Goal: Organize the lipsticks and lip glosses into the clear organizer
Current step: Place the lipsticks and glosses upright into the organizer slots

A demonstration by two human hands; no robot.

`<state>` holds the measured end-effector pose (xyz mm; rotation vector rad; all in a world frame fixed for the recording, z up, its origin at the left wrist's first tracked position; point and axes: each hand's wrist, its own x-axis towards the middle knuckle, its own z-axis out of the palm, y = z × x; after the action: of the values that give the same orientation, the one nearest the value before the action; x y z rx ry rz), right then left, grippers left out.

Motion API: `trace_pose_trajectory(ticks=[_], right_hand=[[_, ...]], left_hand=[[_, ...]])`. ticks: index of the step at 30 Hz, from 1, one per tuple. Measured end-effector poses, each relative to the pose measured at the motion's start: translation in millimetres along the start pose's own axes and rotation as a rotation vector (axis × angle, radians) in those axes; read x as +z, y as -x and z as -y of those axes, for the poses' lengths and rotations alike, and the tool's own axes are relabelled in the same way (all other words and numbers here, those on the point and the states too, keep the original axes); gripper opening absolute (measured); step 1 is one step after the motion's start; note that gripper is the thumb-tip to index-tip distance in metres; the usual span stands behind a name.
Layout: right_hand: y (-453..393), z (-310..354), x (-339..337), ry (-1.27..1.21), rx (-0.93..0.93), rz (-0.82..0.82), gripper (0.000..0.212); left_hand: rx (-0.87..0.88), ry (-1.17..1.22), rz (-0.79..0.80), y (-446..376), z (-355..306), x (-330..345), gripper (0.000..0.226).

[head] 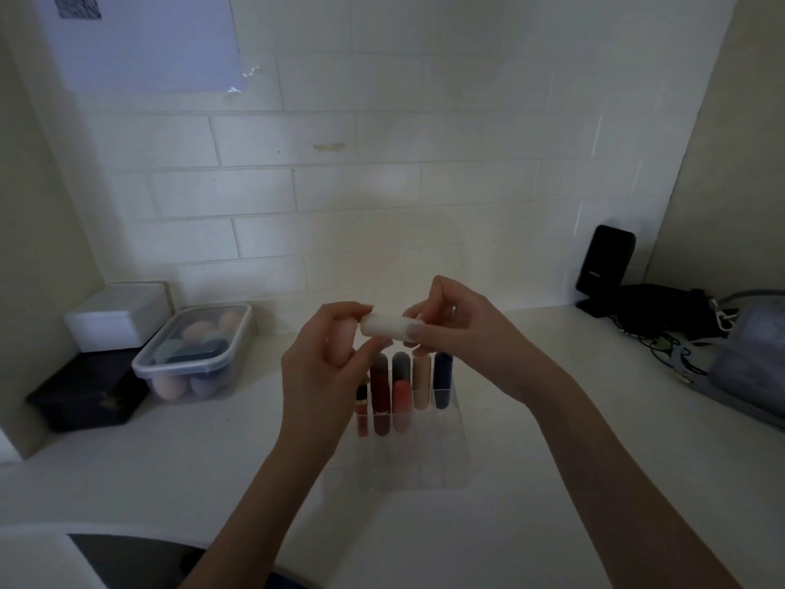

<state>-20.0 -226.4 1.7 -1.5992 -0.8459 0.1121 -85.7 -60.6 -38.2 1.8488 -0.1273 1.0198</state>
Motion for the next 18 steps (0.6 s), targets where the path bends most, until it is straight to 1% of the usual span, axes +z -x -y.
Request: trace_pose_trajectory(ticks=[3, 6, 7, 9, 11, 13, 15, 18], right_hand=[[2, 5, 1, 0.142, -0.008, 0.084, 0.021], [3, 8, 5, 0.238, -0.033, 0.175, 0.052], [3, 9, 7, 0.272, -0.045, 0.184, 0.054], [3, 10, 7, 0.327, -0.037, 0.149, 0.045], [3, 8, 1, 0.368, -0.004, 0.072, 0.036], [3, 5, -7, 0.453, 0.027, 0.013, 0.031], [3, 1, -13, 0.532, 0.049, 0.019, 0.026], [2, -5, -15, 0.655, 0.051, 0.065, 0.02]], left_hand=[[0.019, 0.028, 0.045, -1, -4, -3, 0.032], [0.077, -0.004, 0.142, -2, -11, -2, 0.039], [0.065, 0.001, 0.168, -1, -13, 0, 0.037], [0.035, 0.0, 0.163, 2, -11, 4, 0.026], [0.003, -0.009, 0.085, 6, -6, 7, 0.016], [-0.039, -0.019, -0.017, 9, 1, 7, 0.011], [-0.071, -0.036, -0.07, 12, 7, 7, 0.012], [-0.105, 0.102, -0.002, 16, 9, 6, 0.021]])
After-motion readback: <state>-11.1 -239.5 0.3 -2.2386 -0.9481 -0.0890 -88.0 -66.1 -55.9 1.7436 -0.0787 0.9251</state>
